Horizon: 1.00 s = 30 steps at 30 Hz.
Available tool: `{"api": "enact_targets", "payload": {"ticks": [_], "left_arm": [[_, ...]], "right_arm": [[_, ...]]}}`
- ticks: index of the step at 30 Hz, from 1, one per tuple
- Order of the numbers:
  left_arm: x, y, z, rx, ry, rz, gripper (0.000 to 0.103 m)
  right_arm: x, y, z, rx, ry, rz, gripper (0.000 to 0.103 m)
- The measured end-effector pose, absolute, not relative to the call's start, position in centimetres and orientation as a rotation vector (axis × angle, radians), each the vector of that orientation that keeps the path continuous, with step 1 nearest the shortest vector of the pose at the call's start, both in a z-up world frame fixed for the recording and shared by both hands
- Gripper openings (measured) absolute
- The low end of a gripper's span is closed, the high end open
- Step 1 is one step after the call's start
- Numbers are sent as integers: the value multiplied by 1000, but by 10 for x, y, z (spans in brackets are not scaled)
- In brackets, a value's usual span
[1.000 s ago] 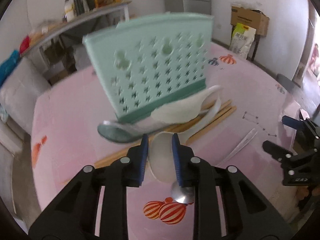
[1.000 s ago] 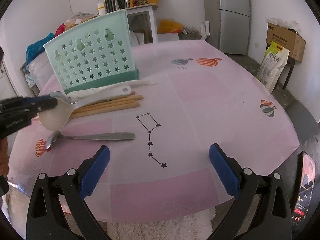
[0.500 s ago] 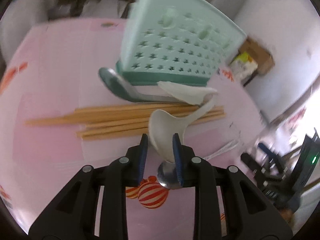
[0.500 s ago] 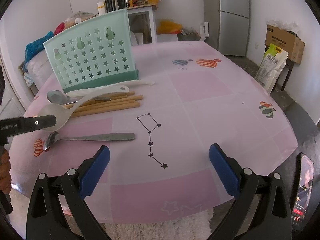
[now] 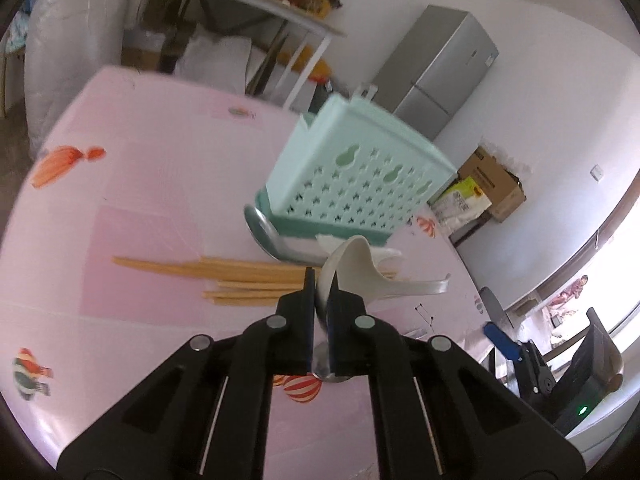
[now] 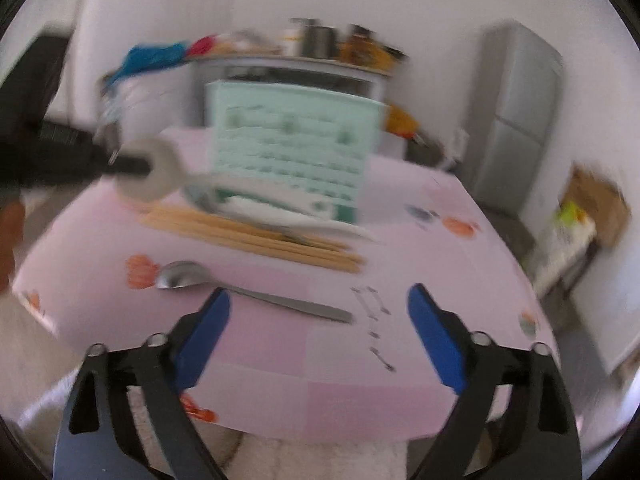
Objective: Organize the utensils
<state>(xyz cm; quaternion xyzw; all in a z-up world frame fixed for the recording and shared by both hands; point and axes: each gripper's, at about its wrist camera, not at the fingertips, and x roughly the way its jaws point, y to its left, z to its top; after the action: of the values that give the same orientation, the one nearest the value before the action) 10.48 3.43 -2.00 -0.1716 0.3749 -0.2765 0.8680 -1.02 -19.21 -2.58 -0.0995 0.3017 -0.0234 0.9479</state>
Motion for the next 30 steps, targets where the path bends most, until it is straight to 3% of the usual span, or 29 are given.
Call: {"api": "enact_targets", "payload": {"ticks": [4, 16, 23, 30], "left_arm": [[100, 49, -14, -364, 746, -563, 4], [98, 87, -18, -420, 718, -544, 4], [98, 103, -18, -437, 697, -522, 4], [97, 112, -11, -446, 672, -504, 4]], "right_arm": [[9, -158, -41, -403, 705, 33, 48], [35, -109, -67, -852, 823, 129, 8], [35, -94, -77, -1023, 810, 116, 7], [40, -102, -65, -920, 820, 145, 1]]}}
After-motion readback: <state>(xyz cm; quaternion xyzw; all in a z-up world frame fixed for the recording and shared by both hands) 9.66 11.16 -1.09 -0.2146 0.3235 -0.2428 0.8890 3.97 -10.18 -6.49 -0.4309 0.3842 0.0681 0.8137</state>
